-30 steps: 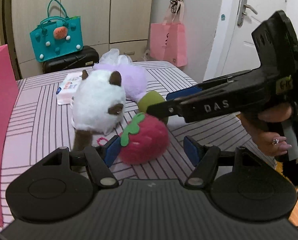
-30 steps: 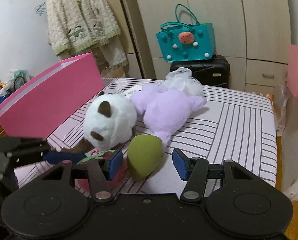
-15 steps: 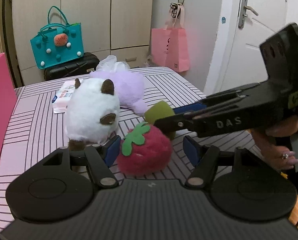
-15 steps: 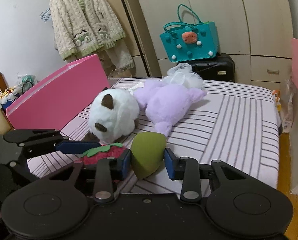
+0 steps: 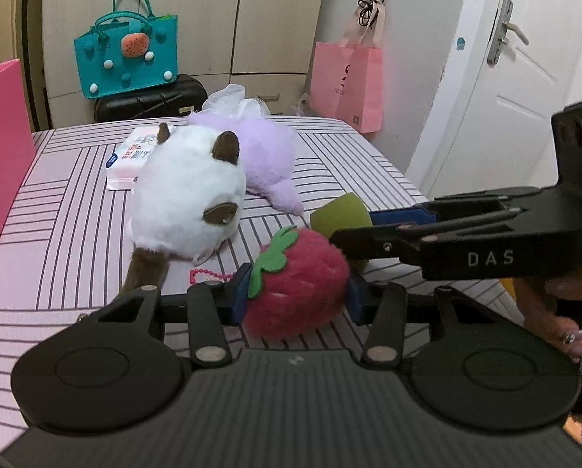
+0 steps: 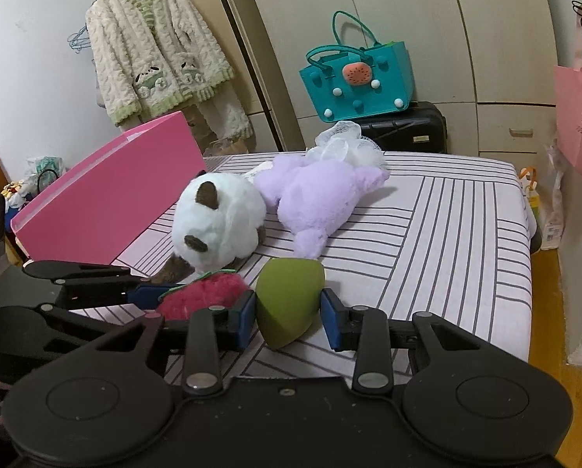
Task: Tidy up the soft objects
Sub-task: 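Close the left gripper on the red strawberry plush while the right gripper grasps the green sponge, then lift the strawberry plush and green sponge and carry both over the pink box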
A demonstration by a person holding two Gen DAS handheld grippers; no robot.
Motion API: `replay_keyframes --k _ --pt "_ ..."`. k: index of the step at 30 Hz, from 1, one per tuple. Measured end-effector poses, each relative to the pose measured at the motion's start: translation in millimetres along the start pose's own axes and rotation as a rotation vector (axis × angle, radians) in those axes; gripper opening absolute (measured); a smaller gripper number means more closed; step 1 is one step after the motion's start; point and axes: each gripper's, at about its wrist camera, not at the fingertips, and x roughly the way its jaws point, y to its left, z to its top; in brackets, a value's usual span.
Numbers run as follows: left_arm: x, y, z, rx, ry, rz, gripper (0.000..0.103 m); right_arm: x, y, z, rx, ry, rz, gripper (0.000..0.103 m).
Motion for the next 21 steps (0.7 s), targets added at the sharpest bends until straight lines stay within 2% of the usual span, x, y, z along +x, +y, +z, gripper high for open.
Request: replay_keyframes --k 10,17,21 --pt "-33.2 5.6 -3.3 -0.047 -0.007 -0.043 0.046 -16.1 27.1 -6.5 -0.021 0.008 -0.022 0.041" --pt "-82.1 6.0 -10.4 -0.041 -0.069 -0.030 0.046 -31.0 56.7 -15.0 -0.059 0.011 -0.011 0.041" --pt "-106.2 6.1 -12.5 -0.020 -0.076 -0.003 0.046 -40.0 76.5 -16.4 -0.074 0.036 -0.012 0.041"
